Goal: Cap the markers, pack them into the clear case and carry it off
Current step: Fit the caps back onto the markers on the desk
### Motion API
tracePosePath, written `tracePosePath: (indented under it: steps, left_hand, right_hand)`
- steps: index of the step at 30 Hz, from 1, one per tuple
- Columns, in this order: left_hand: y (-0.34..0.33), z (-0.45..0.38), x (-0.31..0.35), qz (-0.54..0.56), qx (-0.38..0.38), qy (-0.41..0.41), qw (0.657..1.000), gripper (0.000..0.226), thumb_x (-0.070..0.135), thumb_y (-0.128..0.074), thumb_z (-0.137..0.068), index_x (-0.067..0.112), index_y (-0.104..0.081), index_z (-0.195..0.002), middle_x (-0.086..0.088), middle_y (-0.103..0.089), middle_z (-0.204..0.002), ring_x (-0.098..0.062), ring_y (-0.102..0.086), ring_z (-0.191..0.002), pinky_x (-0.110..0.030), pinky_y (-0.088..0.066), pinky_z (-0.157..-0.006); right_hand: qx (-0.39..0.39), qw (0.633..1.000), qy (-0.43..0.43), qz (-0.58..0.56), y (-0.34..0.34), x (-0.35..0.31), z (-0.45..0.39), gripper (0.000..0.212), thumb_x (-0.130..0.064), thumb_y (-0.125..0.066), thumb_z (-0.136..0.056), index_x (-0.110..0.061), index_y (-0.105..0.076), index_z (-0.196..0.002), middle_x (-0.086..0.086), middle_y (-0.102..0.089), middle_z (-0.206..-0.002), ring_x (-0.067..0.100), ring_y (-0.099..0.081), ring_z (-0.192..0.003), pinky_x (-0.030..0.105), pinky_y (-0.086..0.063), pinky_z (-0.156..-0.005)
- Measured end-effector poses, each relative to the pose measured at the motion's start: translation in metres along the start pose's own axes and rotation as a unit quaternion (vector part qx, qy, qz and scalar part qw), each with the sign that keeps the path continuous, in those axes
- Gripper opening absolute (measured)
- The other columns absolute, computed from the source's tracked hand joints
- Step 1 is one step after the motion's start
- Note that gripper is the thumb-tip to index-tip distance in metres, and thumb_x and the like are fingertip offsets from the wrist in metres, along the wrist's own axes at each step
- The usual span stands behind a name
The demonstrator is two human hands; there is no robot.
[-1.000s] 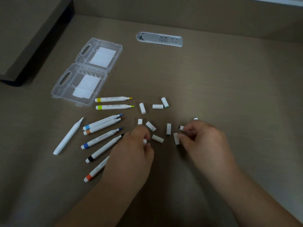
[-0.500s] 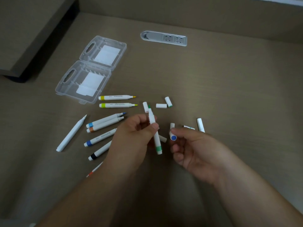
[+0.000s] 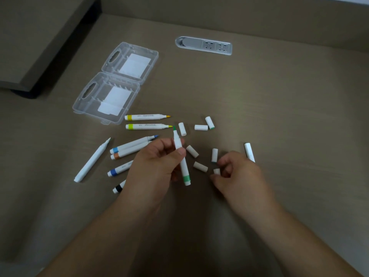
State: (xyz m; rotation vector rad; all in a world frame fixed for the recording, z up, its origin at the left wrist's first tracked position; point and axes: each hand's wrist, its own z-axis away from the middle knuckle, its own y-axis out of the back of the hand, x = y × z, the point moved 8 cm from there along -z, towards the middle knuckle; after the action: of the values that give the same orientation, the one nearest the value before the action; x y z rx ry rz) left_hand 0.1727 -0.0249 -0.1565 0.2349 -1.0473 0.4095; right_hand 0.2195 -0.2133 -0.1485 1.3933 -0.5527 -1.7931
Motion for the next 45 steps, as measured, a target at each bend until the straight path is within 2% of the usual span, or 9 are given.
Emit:
tracePosePath:
  steps: [5,15,18,21,26,30,33,38,45]
  left_hand:
    - [0.004,-0.003,-0.006,0.004,0.002,0.003,1.0,0.015,0.014,-0.066,-0.091,0.026,-0.074,-0.096,0.004,-0.076,-0.082,-0.008,-0.067,-0.072,-0.038,-0.059,-0.074]
    - [0.015,-0.004,-0.002,-0.024,0.019,-0.018,0.999,0.013,0.018,-0.069,-0.088,0.027,-0.074,-0.097,-0.006,-0.074,-0.088,-0.013,-0.059,-0.066,-0.027,-0.045,-0.052]
    - [0.016,-0.004,-0.001,-0.031,0.015,-0.018,0.999,0.012,0.019,-0.07,-0.088,0.027,-0.074,-0.096,-0.006,-0.074,-0.089,-0.014,-0.059,-0.067,-0.027,-0.044,-0.052]
    - [0.016,-0.005,0.0,-0.03,0.013,-0.019,0.999,0.013,0.02,-0.07,-0.088,0.027,-0.073,-0.099,-0.005,-0.074,-0.09,-0.014,-0.062,-0.071,-0.026,-0.045,-0.053]
    - [0.013,-0.005,0.003,-0.02,0.021,-0.022,0.999,0.015,0.02,-0.07,-0.088,0.027,-0.073,-0.101,-0.001,-0.075,-0.09,-0.014,-0.064,-0.074,-0.028,-0.046,-0.057]
    - [0.009,-0.004,0.008,-0.01,0.018,-0.034,0.999,0.014,0.017,-0.069,-0.089,0.025,-0.074,-0.099,0.0,-0.076,-0.085,-0.011,-0.063,-0.069,-0.03,-0.046,-0.057]
    - [0.009,-0.004,0.007,-0.014,0.014,-0.033,0.999,0.013,0.018,-0.069,-0.089,0.026,-0.073,-0.098,0.002,-0.076,-0.084,-0.01,-0.064,-0.07,-0.029,-0.047,-0.058]
    - [0.019,-0.007,0.004,-0.005,0.031,-0.026,0.999,0.013,0.019,-0.068,-0.09,0.026,-0.073,-0.099,0.004,-0.075,-0.081,-0.012,-0.064,-0.071,-0.031,-0.046,-0.059]
    - [0.024,-0.007,0.0,-0.007,0.038,-0.023,0.999,0.015,0.018,-0.067,-0.09,0.027,-0.073,-0.1,0.004,-0.075,-0.082,-0.013,-0.063,-0.071,-0.032,-0.046,-0.06]
  right_hand:
    - [0.02,0.992,0.067,0.1,-0.001,-0.016,0.003,0.012,-0.026,-0.069,-0.082,-0.025,-0.062,-0.092,-0.01,-0.056,-0.078,0.012,-0.055,-0.075,0.026,-0.042,-0.065]
    - [0.035,0.947,0.23,0.223,-0.028,-0.05,-0.001,0.007,-0.025,-0.071,-0.079,-0.019,-0.071,-0.082,-0.002,-0.058,-0.083,0.02,-0.056,-0.085,0.027,-0.04,-0.07]
    - [0.044,0.961,0.228,0.147,-0.019,-0.054,0.002,0.005,-0.025,-0.073,-0.081,-0.021,-0.071,-0.079,-0.007,-0.056,-0.078,0.01,-0.052,-0.074,0.018,-0.038,-0.064]
    - [-0.014,0.989,0.05,-0.14,-0.011,-0.037,-0.002,0.001,-0.022,-0.073,-0.084,-0.023,-0.072,-0.083,-0.009,-0.064,-0.072,0.003,-0.054,-0.06,0.012,-0.038,-0.054]
    - [-0.214,0.719,-0.301,-0.589,-0.049,-0.024,0.024,0.007,-0.009,-0.062,-0.088,-0.008,-0.061,-0.082,0.007,-0.055,-0.066,0.01,-0.04,-0.048,0.018,-0.025,-0.037]
    - [-0.24,0.671,-0.343,-0.612,-0.053,-0.026,0.03,0.015,-0.011,-0.062,-0.089,-0.009,-0.058,-0.074,0.005,-0.053,-0.066,0.008,-0.039,-0.046,0.016,-0.024,-0.036]
    - [-0.21,0.715,-0.318,-0.586,-0.051,-0.022,0.024,0.014,-0.01,-0.064,-0.088,-0.009,-0.061,-0.075,0.006,-0.056,-0.064,0.009,-0.041,-0.046,0.017,-0.027,-0.035]
    - [-0.059,0.994,-0.014,-0.09,-0.018,-0.029,0.002,0.015,-0.03,-0.075,-0.082,-0.025,-0.063,-0.089,-0.008,-0.062,-0.068,0.003,-0.053,-0.056,0.022,-0.04,-0.055]
    - [-0.066,0.978,0.133,0.145,-0.033,-0.051,0.01,0.027,-0.039,-0.064,-0.09,-0.033,-0.048,-0.111,-0.016,-0.046,-0.087,0.006,-0.048,-0.081,0.022,-0.04,-0.07]
